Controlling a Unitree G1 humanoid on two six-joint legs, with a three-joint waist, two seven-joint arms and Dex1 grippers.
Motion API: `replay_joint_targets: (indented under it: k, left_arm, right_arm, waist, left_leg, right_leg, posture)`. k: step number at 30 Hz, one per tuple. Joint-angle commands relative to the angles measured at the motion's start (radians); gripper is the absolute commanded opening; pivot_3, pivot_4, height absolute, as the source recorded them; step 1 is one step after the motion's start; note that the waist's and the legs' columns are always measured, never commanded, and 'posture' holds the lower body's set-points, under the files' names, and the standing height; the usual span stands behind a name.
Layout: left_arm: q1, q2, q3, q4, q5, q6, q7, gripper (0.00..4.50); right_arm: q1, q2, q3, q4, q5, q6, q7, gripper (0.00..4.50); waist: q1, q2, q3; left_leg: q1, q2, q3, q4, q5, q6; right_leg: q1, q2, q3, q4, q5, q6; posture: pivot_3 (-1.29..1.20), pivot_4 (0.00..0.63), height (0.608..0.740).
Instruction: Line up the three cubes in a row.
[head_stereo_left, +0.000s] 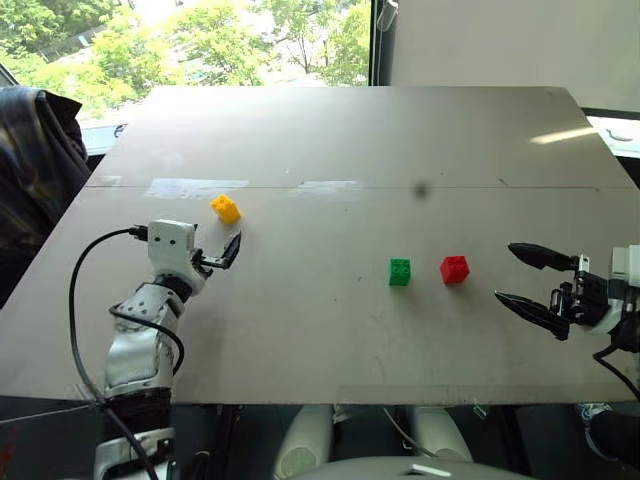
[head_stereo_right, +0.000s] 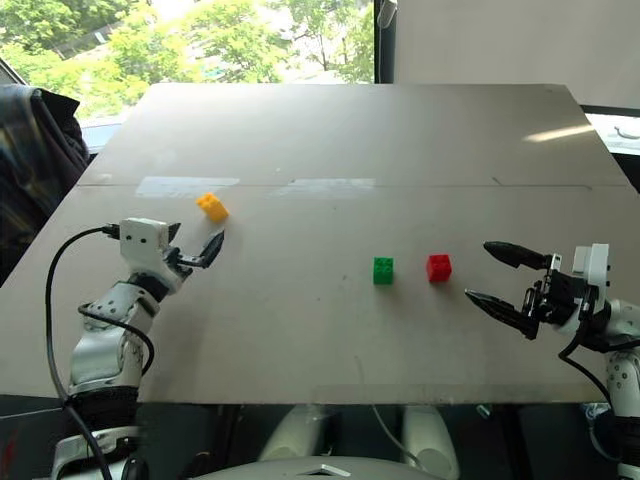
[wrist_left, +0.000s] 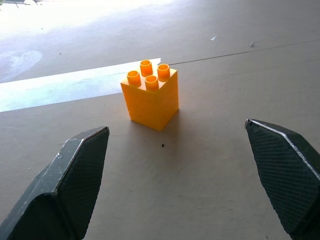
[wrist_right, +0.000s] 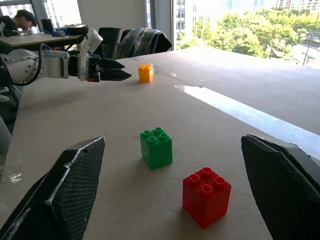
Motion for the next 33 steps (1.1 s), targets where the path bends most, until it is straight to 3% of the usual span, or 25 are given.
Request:
replay_joint_targets:
  k: [1, 16, 33]
  left_arm:
    - [-0.057, 0.020, -0.009, 0.089, 0.034, -0.045, 0.036, 4.46]
    - [-0.254, -0.042, -0.087, 0.381, 0.084, -0.122, 0.157, 4.46]
    - [-0.301, -0.223, -0.089, 0.329, 0.132, -0.038, 0.521, 4.46]
  right_arm:
    - [0.010, -0.002, -0.026, -0.028, 0.000, -0.020, -0.001, 4.50]
    - [0.063, 0.008, -0.051, -0.073, 0.005, -0.048, -0.047, 4.50]
    - [0.067, 0.004, -0.052, -0.072, 0.003, -0.057, -0.050, 4.50]
  waist:
    - [0.000, 0.000, 0.000]
    - [0.001, -0.001, 0.000]
    - [0.005, 0.000, 0.000]
  left_leg:
    - [0.000, 0.000, 0.000, 0.000, 0.000, 0.000]
    - [0.000, 0.000, -0.001, 0.000, 0.000, 0.000]
    - [0.000, -0.002, -0.002, 0.000, 0.001, -0.001]
  right_leg:
    - [0.000, 0.000, 0.000, 0.000, 0.000, 0.000]
    - [0.000, -0.001, 0.000, 0.000, 0.000, 0.000]
    - [0.000, -0.003, -0.002, 0.001, 0.000, 0.001]
  posture:
    - [0.00, 0.150, 0.740]
    - [0.00, 0.150, 0.740]
    - [0.00, 0.150, 0.740]
